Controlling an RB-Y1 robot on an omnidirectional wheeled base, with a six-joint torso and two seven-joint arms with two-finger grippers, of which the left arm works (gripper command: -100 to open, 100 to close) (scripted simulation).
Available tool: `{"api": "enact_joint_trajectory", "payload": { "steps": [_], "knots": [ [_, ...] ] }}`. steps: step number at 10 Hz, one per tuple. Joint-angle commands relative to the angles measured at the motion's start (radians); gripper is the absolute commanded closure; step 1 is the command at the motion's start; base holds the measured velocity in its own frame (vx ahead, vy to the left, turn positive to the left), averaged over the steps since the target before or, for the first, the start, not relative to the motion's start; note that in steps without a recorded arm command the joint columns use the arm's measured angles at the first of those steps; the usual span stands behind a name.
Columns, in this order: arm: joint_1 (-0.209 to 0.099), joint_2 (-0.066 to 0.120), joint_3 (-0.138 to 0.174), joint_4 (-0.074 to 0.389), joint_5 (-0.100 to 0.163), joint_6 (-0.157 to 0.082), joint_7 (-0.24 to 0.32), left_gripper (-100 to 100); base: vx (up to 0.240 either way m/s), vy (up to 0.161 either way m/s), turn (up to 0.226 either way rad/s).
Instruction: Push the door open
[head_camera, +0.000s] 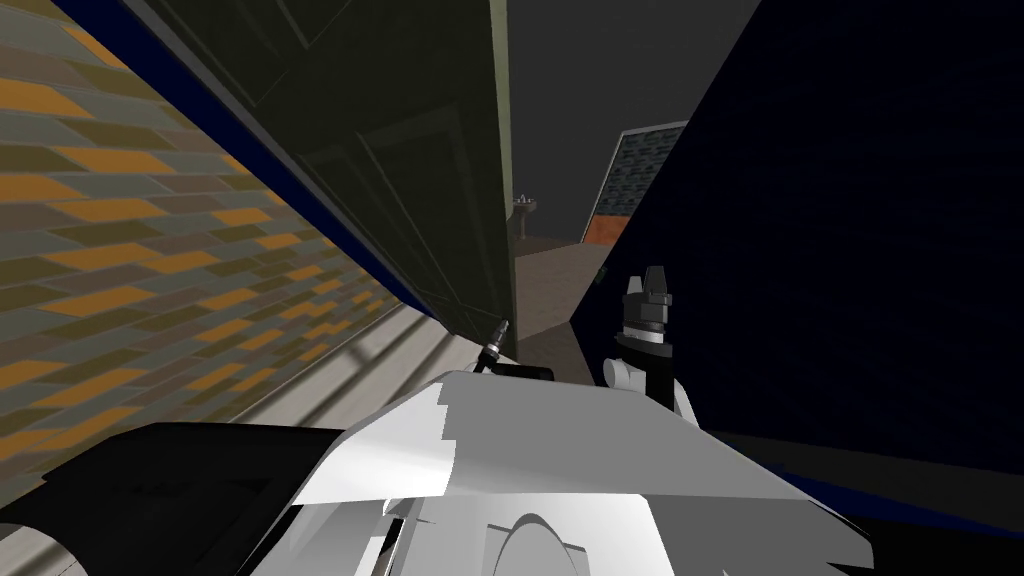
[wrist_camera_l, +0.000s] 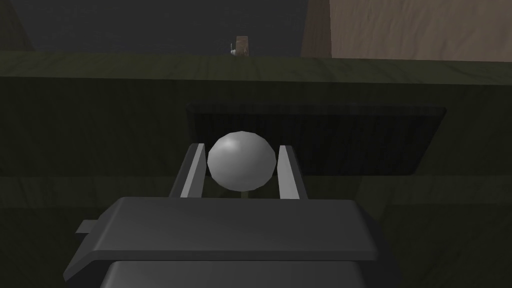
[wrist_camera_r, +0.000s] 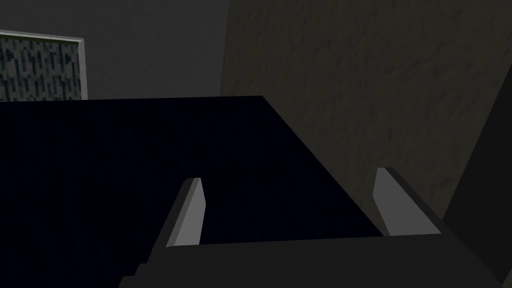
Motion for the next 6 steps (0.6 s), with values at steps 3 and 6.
{"api": "enact_joint_trajectory", "payload": {
  "steps": [3, 6],
  "knots": [
    [-0.019, 0.004, 0.048, 0.009, 0.016, -0.008, -0.017, 100, 0.183, -0.095, 0.047],
    [-0.03, 0.002, 0.084, 0.022, 0.028, -0.008, -0.03, 100, 0.168, -0.078, 0.072]
  ]
}}
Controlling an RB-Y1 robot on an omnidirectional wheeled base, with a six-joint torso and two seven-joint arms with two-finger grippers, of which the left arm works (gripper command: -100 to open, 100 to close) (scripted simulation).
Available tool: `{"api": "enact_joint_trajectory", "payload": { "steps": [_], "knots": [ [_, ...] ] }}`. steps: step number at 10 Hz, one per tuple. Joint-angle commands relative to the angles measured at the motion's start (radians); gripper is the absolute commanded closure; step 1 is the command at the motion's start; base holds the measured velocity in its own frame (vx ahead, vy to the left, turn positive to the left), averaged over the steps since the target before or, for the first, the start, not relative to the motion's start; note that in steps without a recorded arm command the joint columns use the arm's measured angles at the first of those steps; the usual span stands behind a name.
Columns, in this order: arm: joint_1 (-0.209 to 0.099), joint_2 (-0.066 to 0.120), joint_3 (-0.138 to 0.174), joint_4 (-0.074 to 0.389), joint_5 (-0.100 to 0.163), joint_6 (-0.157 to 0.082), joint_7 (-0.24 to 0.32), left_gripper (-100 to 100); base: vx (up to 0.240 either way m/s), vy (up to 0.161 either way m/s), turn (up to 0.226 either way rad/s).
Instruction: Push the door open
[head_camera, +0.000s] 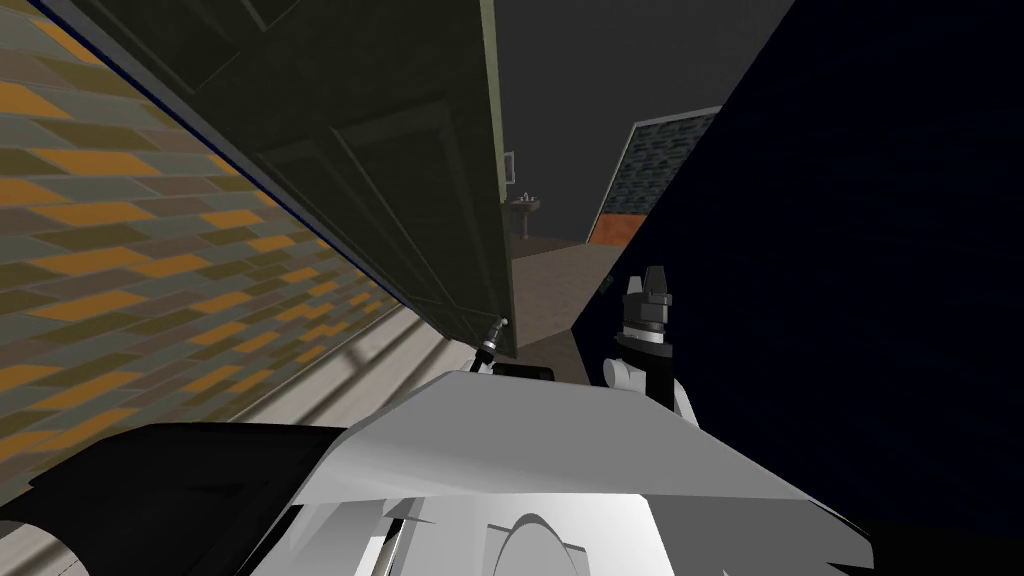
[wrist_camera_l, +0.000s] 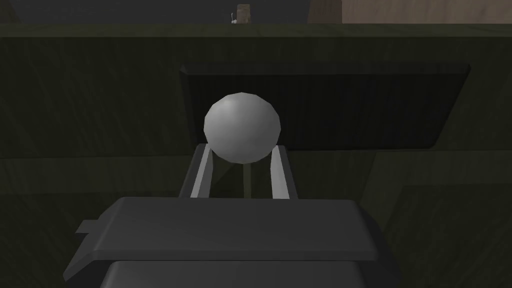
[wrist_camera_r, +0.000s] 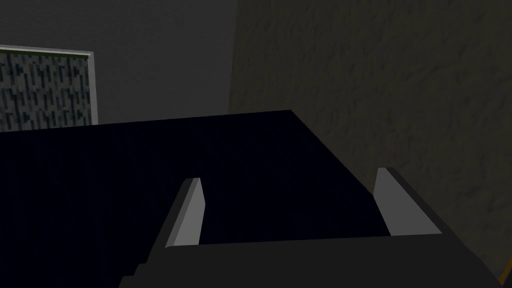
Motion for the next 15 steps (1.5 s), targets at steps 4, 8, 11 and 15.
{"api": "enact_joint_trajectory", "payload": {
  "steps": [4, 8, 11, 15],
  "knots": [
    [0.011, -0.001, 0.012, -0.016, 0.007, 0.004, -0.006, -100, -0.062, -0.031, 0.05],
    [0.029, -0.013, 0.003, -0.038, 0.01, 0.009, -0.001, -100, -0.211, -0.006, 0.035],
    [0.022, -0.008, 0.009, -0.027, 0.01, 0.003, -0.004, -100, 0.051, -0.016, -0.016],
    [0.01, -0.013, 0.02, -0.009, 0.012, -0.007, -0.008, -100, 0.195, -0.06, -0.021]
  ]
}}
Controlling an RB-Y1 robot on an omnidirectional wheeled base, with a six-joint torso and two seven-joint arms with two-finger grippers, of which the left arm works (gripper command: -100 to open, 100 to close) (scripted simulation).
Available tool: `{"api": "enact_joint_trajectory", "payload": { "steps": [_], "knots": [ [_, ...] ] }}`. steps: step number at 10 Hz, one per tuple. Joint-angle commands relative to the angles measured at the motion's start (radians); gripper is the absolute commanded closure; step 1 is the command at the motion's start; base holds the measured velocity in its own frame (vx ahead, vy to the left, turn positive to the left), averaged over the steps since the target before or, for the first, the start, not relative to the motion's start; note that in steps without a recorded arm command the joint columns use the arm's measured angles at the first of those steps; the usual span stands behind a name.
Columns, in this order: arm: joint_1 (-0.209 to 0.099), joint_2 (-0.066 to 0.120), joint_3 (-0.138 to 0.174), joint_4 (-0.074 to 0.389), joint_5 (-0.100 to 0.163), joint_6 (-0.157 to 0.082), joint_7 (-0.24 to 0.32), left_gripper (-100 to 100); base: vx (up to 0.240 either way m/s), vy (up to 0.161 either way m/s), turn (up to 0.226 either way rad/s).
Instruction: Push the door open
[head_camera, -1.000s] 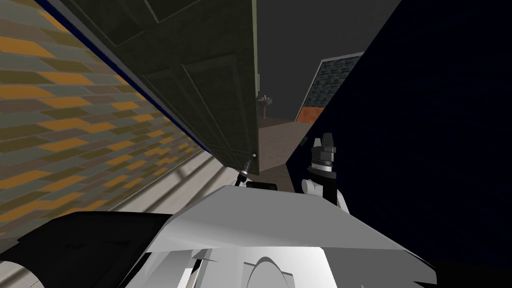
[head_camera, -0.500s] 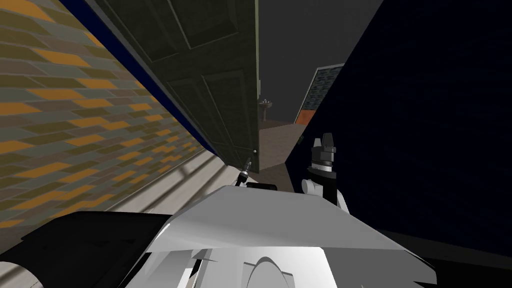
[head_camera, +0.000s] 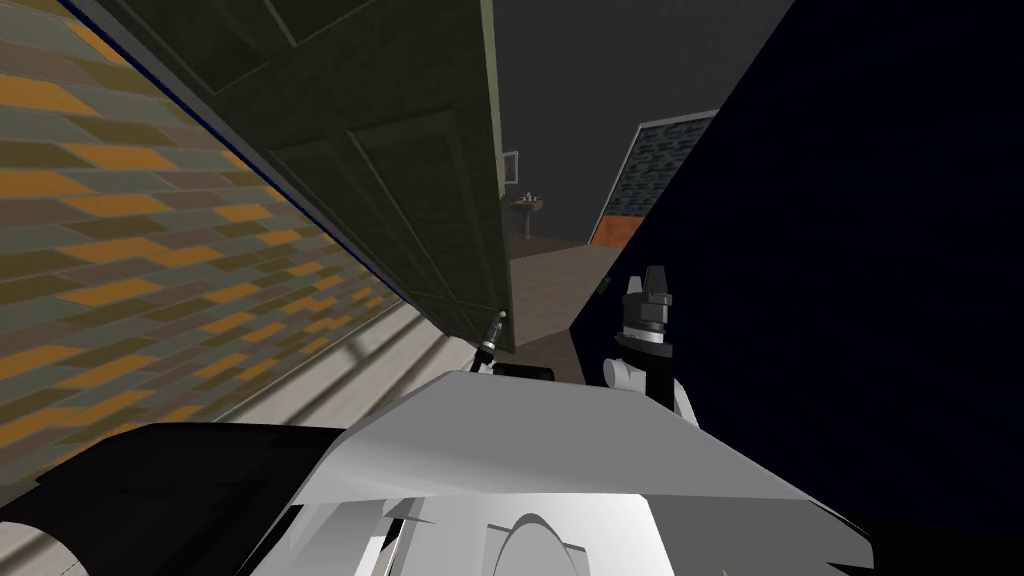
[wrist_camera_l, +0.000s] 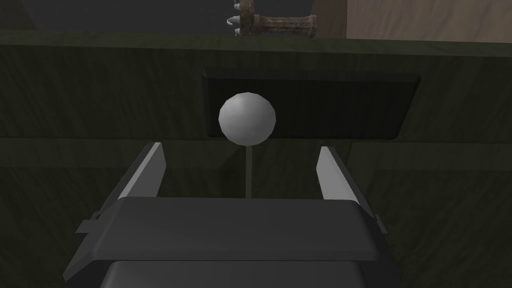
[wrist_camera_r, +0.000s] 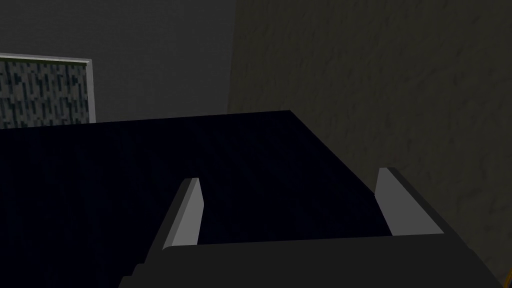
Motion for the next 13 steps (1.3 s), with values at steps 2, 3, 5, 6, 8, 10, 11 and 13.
{"api": "enact_joint_trajectory", "payload": {
  "steps": [2, 3, 5, 6, 8, 10, 11, 13],
  "knots": [
    [-0.01, -0.011, 0.008, 0.014, 0.002, -0.008, -0.004, -100, 0.226, -0.039, -0.026],
    [-0.008, -0.008, 0.006, 0.012, 0.001, -0.006, -0.003, -100, 0.085, -0.017, 0.013],
    [-0.008, -0.008, 0.006, 0.012, 0.001, -0.006, -0.003, 100, -0.024, 0.004, -0.011],
    [-0.008, -0.008, 0.006, 0.012, 0.001, -0.006, -0.003, 100, -0.019, 0.006, -0.005],
    [-0.008, -0.008, 0.006, 0.012, 0.001, -0.006, -0.003, 100, -0.01, 0.001, 0.003],
    [-0.009, -0.003, 0.018, 0.016, 0.005, -0.003, -0.009, 100, 0.041, -0.014, 0.016],
    [-0.011, -0.001, 0.024, 0.017, 0.008, -0.003, -0.012, 100, 0.173, -0.041, 0.052],
    [-0.014, 0.004, 0.041, 0.021, 0.014, -0.003, -0.02, 100, 0.194, -0.063, 0.042]
  ]
}}
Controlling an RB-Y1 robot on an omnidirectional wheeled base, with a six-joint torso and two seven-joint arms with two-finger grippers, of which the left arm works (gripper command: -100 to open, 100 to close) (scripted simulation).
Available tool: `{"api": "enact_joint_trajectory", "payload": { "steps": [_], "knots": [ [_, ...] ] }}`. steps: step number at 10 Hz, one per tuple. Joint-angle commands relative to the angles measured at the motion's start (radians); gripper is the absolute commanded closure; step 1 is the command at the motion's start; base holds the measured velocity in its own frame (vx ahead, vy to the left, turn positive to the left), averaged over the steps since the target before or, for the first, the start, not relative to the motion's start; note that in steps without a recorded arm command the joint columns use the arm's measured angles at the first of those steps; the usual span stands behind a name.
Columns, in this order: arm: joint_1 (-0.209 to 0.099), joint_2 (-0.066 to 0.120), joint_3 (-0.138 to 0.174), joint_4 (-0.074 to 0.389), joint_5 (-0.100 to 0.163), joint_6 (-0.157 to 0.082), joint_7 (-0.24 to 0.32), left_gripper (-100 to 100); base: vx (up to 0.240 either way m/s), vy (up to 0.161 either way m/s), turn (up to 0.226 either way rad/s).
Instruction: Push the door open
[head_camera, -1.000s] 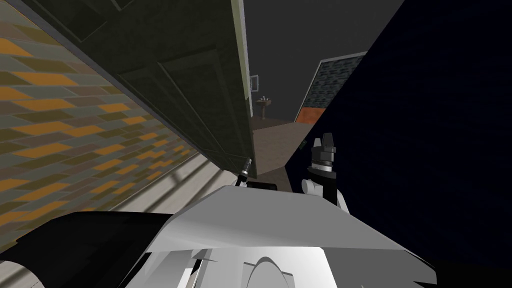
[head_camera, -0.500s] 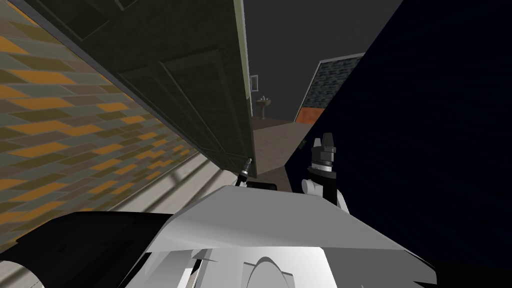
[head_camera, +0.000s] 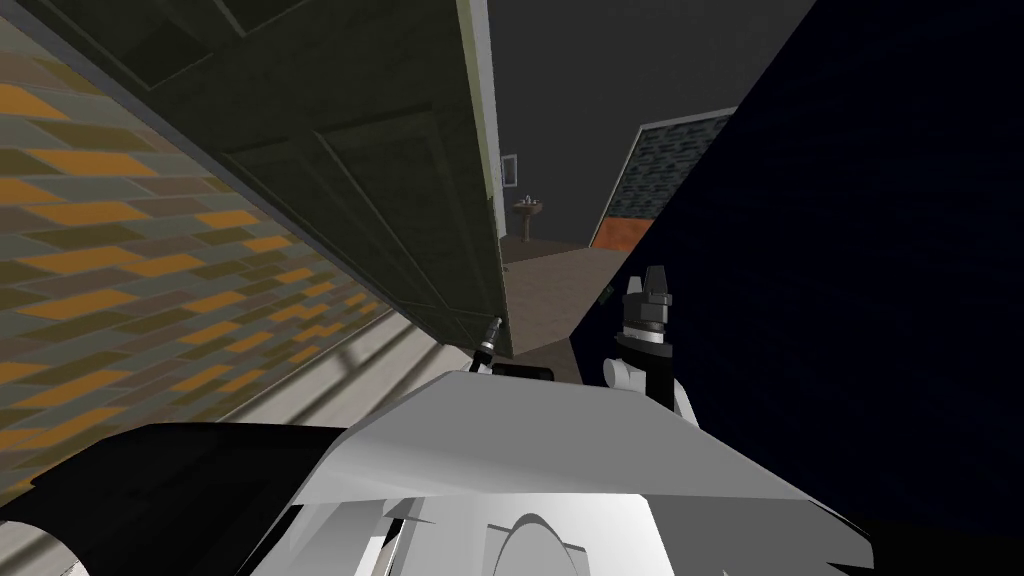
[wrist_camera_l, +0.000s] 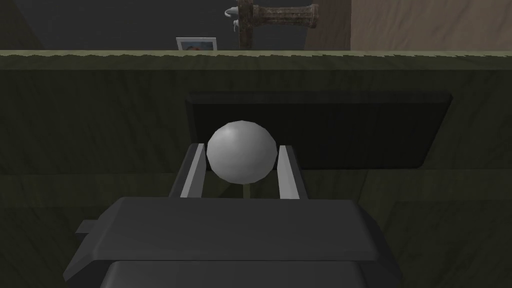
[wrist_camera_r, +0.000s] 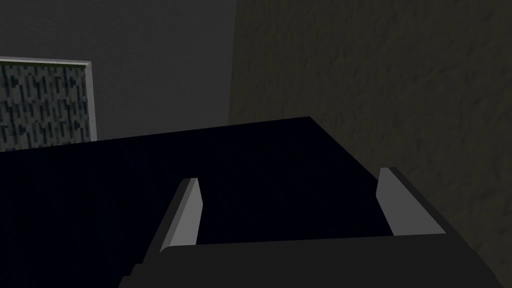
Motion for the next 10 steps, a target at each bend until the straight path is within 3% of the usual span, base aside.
{"api": "enact_joint_trajectory", "payload": {
  "steps": [1, 3, 4, 6, 9, 10],
  "knots": [
    [-0.007, 0.01, 0.027, -0.016, 0.01, 0.008, -0.01, 100, 0.207, -0.019, 0.079],
    [-0.012, 0.013, 0.049, -0.012, 0.018, 0.008, -0.021, 100, 0.207, -0.046, 0.083],
    [-0.008, 0.009, 0.039, -0.016, 0.019, 0.014, -0.015, -100, -0.045, -0.087, 0.11],
    [-0.005, 0.007, 0.039, -0.021, 0.021, 0.016, -0.014, -100, -0.206, -0.041, 0.028],
    [0.009, -0.015, 0.04, -0.042, 0.029, 0.025, -0.013, -100, -0.281, -0.057, 0.076],
    [0.005, -0.011, 0.041, -0.036, 0.027, 0.023, -0.014, -100, -0.123, -0.02, 0.009]
  ]
}}
